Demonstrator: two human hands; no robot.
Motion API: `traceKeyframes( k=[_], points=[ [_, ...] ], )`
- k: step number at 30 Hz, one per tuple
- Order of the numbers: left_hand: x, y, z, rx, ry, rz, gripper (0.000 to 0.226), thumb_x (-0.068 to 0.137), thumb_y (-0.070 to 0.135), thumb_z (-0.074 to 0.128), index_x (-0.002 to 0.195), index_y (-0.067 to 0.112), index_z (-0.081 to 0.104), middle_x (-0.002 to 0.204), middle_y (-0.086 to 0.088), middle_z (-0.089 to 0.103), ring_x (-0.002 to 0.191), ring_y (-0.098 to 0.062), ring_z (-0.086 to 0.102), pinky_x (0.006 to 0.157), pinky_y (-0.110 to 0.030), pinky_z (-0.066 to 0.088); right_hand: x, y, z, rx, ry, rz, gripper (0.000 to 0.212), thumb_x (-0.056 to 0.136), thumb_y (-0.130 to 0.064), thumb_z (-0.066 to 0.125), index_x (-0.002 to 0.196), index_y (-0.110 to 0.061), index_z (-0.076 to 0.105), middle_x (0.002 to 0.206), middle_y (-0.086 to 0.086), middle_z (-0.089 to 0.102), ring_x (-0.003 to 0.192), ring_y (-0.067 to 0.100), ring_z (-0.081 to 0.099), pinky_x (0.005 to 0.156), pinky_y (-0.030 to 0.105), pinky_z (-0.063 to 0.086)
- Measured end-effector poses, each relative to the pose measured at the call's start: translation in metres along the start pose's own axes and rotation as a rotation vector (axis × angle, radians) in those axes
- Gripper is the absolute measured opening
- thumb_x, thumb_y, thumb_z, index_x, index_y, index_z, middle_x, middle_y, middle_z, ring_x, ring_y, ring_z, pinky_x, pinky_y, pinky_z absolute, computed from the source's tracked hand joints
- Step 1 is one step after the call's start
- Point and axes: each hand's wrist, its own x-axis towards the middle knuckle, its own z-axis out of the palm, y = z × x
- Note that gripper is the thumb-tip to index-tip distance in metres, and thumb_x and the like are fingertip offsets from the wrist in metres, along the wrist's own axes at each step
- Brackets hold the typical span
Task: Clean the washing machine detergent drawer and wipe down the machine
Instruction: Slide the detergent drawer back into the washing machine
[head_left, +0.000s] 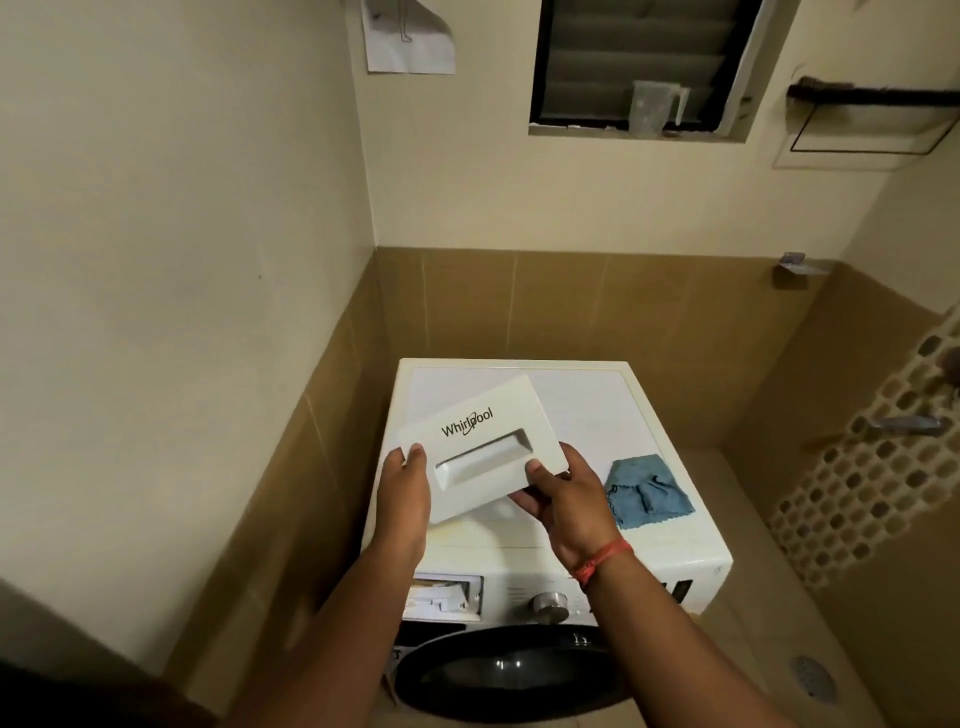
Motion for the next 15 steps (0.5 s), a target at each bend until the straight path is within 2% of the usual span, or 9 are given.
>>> traceKeyframes(
  k=[4, 6, 8, 10, 12, 15],
  points=[
    [-0.033, -0.006, 0.013, -0.022, 0.041, 0.102, 0.020, 0.105, 0.030, 0.042, 0.107, 0.030, 0.062, 0.109, 0.007, 0.069, 0.104, -0.018, 0.065, 0.095, -0.042, 0.052, -0.021, -0.009, -0.026, -0.031, -0.001, 0.067, 0.026, 0.094, 0.002, 0.054, 0.112, -0.014, 0.063, 0.111, 0.011, 0.071, 0.105, 0.029, 0.068, 0.087, 0.044, 0.057],
    [-0.047, -0.010, 0.018, -0.007, 0.061, 0.140, 0.018, 0.104, 0.028, 0.044, 0.105, 0.030, 0.062, 0.105, 0.011, 0.069, 0.101, -0.013, 0.065, 0.093, -0.036, 0.051, -0.031, -0.014, -0.042, -0.165, 0.023, 0.071, 0.026, 0.090, 0.001, 0.059, 0.108, -0.016, 0.064, 0.111, 0.009, 0.071, 0.105, 0.028, 0.067, 0.088, 0.043, 0.057],
    [-0.061, -0.017, 0.019, 0.028, 0.079, 0.176, 0.017, 0.103, 0.028, 0.047, 0.104, 0.031, 0.063, 0.100, 0.016, 0.068, 0.094, -0.004, 0.064, 0.082, -0.026, 0.049, -0.038, -0.017, -0.056, -0.335, 0.035, 0.050, 0.027, 0.086, -0.001, 0.064, 0.105, -0.019, 0.065, 0.107, 0.005, 0.071, 0.105, 0.028, 0.066, 0.090, 0.042, 0.056],
    [-0.078, -0.025, 0.019, 0.057, 0.093, 0.207, 0.021, 0.103, 0.029, 0.048, 0.093, 0.037, 0.065, 0.100, 0.015, 0.070, 0.091, -0.001, 0.064, 0.075, -0.021, 0.047, -0.045, -0.016, -0.067, -0.424, 0.026, 0.028, 0.025, 0.084, -0.004, 0.065, 0.103, -0.021, 0.066, 0.103, 0.003, 0.072, 0.103, 0.027, 0.066, 0.091, 0.043, 0.055],
    [-0.095, -0.033, 0.015, 0.076, 0.085, 0.223, 0.028, 0.102, 0.028, 0.049, 0.087, 0.043, 0.067, 0.096, 0.014, 0.073, 0.089, -0.003, 0.068, 0.074, -0.022, 0.050, -0.053, -0.012, -0.072, -0.401, 0.029, 0.013, 0.021, 0.086, -0.016, 0.065, 0.105, -0.022, 0.066, 0.104, 0.001, 0.072, 0.103, 0.025, 0.067, 0.093, 0.045, 0.054],
    [-0.119, -0.042, 0.004, 0.146, 0.050, 0.243, 0.033, 0.102, 0.026, 0.048, 0.089, 0.050, 0.067, 0.096, 0.017, 0.074, 0.091, -0.007, 0.070, 0.078, -0.027, 0.054, -0.070, -0.002, -0.072, -0.372, 0.062, 0.014, 0.027, 0.084, -0.051, 0.062, 0.105, -0.034, 0.064, 0.104, -0.013, 0.071, 0.102, 0.010, 0.066, 0.092, 0.038, 0.054]
  ],
)
